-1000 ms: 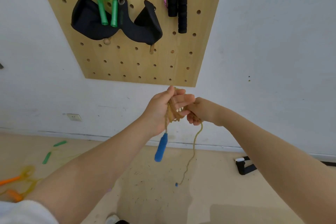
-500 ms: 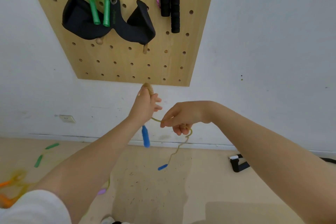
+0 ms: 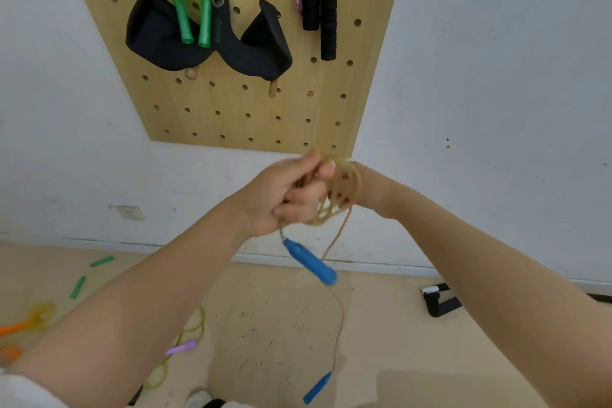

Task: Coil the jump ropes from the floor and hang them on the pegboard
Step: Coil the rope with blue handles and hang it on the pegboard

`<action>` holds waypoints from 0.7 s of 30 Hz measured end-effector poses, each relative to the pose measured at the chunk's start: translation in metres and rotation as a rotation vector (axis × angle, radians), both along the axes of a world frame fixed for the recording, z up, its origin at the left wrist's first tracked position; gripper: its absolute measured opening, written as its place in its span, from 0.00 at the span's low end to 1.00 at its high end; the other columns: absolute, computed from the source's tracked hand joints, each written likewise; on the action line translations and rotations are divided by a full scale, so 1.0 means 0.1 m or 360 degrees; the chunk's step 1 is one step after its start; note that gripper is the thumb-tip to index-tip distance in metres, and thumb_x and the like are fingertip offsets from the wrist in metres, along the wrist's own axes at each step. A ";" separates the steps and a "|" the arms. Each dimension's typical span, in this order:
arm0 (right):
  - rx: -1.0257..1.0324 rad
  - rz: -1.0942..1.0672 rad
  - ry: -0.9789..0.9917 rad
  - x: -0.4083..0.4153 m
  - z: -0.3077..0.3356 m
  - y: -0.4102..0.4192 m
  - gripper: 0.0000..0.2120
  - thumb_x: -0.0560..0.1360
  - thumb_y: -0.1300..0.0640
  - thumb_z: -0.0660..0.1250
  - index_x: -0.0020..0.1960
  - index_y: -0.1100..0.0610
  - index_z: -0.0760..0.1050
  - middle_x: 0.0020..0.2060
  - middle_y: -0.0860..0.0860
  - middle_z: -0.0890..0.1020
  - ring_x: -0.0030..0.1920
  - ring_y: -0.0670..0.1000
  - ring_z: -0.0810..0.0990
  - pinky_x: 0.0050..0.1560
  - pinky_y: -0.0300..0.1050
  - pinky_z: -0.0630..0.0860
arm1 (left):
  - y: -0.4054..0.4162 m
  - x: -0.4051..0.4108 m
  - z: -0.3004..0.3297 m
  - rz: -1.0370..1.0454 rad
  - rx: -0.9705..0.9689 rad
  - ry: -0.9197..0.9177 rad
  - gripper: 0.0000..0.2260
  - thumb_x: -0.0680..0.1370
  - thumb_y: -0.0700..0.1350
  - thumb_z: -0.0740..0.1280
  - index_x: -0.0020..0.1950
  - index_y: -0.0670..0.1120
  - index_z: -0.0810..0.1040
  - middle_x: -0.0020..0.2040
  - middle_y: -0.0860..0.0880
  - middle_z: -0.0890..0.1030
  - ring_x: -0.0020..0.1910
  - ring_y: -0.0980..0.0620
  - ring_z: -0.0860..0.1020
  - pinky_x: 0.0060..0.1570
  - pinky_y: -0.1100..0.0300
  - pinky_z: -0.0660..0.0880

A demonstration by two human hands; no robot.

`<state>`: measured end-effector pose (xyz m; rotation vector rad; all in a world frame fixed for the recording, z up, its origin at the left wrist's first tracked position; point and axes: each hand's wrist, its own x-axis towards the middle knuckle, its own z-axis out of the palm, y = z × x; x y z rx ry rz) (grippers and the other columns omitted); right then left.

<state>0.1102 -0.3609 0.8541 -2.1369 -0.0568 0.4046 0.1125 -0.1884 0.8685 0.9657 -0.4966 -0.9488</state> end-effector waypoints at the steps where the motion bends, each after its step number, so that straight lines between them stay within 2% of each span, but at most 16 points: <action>1: -0.0035 0.0018 0.0079 -0.03 -0.04 0.01 0.14 0.78 0.59 0.59 0.36 0.56 0.77 0.30 0.52 0.72 0.34 0.50 0.69 0.41 0.42 0.70 | -0.02 0.03 0.03 0.0209 -0.0032 0.0052 0.18 0.80 0.54 0.53 0.37 0.47 0.72 0.20 0.55 0.65 0.16 0.60 0.61 0.18 0.68 0.58; 3: -0.0109 0.0120 0.0228 -0.09 -0.07 0.04 0.17 0.80 0.53 0.57 0.38 0.57 0.77 0.30 0.51 0.70 0.33 0.50 0.68 0.42 0.43 0.72 | -0.05 0.15 0.01 0.0696 0.0048 0.0151 0.15 0.82 0.52 0.53 0.39 0.46 0.68 0.23 0.53 0.67 0.19 0.57 0.66 0.23 0.65 0.66; 6: -0.0217 0.0288 0.0330 -0.13 0.03 0.10 0.10 0.79 0.57 0.58 0.48 0.56 0.77 0.30 0.51 0.72 0.33 0.50 0.71 0.47 0.45 0.78 | -0.09 0.29 -0.17 0.1154 0.0414 0.0146 0.15 0.83 0.50 0.53 0.42 0.43 0.69 0.26 0.50 0.76 0.31 0.50 0.78 0.40 0.56 0.78; 8: -0.0268 0.0388 0.0482 -0.15 0.17 0.16 0.11 0.78 0.56 0.61 0.59 0.55 0.74 0.31 0.52 0.78 0.31 0.50 0.75 0.43 0.42 0.80 | -0.11 0.35 -0.34 0.1257 0.0827 -0.0055 0.16 0.83 0.50 0.51 0.51 0.40 0.71 0.35 0.46 0.81 0.38 0.48 0.81 0.48 0.55 0.78; 9: -0.0301 0.0483 0.0609 -0.17 0.26 0.18 0.14 0.78 0.55 0.63 0.62 0.55 0.72 0.31 0.52 0.81 0.29 0.49 0.76 0.41 0.41 0.80 | -0.11 0.38 -0.44 0.1300 0.1008 -0.0143 0.16 0.83 0.50 0.50 0.56 0.39 0.70 0.40 0.44 0.82 0.41 0.48 0.80 0.47 0.56 0.77; 11: -0.0360 0.0711 0.0769 -0.25 0.44 0.21 0.17 0.77 0.56 0.64 0.65 0.55 0.71 0.32 0.52 0.82 0.26 0.47 0.75 0.39 0.40 0.79 | -0.05 0.44 -0.57 0.1337 0.1272 -0.0265 0.17 0.83 0.51 0.49 0.60 0.40 0.68 0.48 0.44 0.82 0.44 0.48 0.79 0.39 0.58 0.74; 12: -0.0368 0.0771 0.0721 -0.27 0.51 0.22 0.15 0.77 0.57 0.65 0.63 0.55 0.72 0.31 0.52 0.81 0.24 0.46 0.73 0.37 0.40 0.78 | -0.01 0.45 -0.59 0.1316 0.1361 -0.0316 0.17 0.83 0.51 0.48 0.60 0.41 0.68 0.50 0.45 0.82 0.45 0.49 0.79 0.37 0.59 0.71; 14: -0.0291 0.0714 0.0392 -0.27 0.60 0.20 0.10 0.76 0.58 0.65 0.57 0.56 0.78 0.27 0.50 0.76 0.24 0.44 0.69 0.33 0.38 0.74 | 0.04 0.41 -0.60 0.1159 0.1466 -0.0396 0.19 0.83 0.51 0.48 0.61 0.39 0.68 0.49 0.45 0.83 0.44 0.49 0.82 0.43 0.57 0.71; 15: -0.0224 0.0616 0.0197 -0.24 0.61 0.17 0.08 0.76 0.58 0.65 0.52 0.57 0.80 0.26 0.48 0.73 0.25 0.44 0.68 0.31 0.37 0.71 | 0.03 0.35 -0.58 0.1054 0.1468 -0.0408 0.19 0.83 0.51 0.47 0.61 0.39 0.68 0.46 0.44 0.83 0.41 0.52 0.82 0.45 0.56 0.71; 16: -0.0159 0.0478 0.0021 -0.21 0.61 0.15 0.07 0.76 0.58 0.65 0.48 0.57 0.81 0.25 0.47 0.71 0.26 0.43 0.67 0.30 0.37 0.68 | 0.01 0.28 -0.54 0.0951 0.1422 -0.0402 0.20 0.83 0.52 0.47 0.58 0.39 0.70 0.43 0.44 0.84 0.36 0.55 0.81 0.42 0.57 0.70; 18: -0.0033 0.0162 -0.0230 -0.13 0.58 0.08 0.07 0.77 0.58 0.64 0.45 0.57 0.81 0.22 0.42 0.70 0.26 0.42 0.65 0.28 0.37 0.65 | -0.02 0.14 -0.43 0.0769 0.1214 -0.0310 0.23 0.82 0.57 0.45 0.45 0.43 0.71 0.30 0.45 0.82 0.23 0.54 0.77 0.33 0.60 0.67; 19: 0.0035 0.0004 -0.0318 -0.09 0.55 0.05 0.07 0.77 0.57 0.65 0.44 0.57 0.81 0.21 0.41 0.70 0.27 0.43 0.65 0.28 0.37 0.65 | -0.02 0.09 -0.38 0.0685 0.1058 -0.0227 0.25 0.81 0.60 0.44 0.38 0.45 0.68 0.23 0.47 0.76 0.20 0.52 0.72 0.33 0.61 0.69; 21: 0.0131 -0.0285 -0.0437 -0.01 0.45 0.00 0.06 0.75 0.57 0.67 0.42 0.57 0.80 0.21 0.40 0.70 0.27 0.43 0.65 0.29 0.38 0.65 | -0.01 0.01 -0.27 0.0457 0.0702 -0.0054 0.27 0.78 0.65 0.41 0.34 0.46 0.64 0.19 0.52 0.61 0.17 0.53 0.60 0.36 0.60 0.73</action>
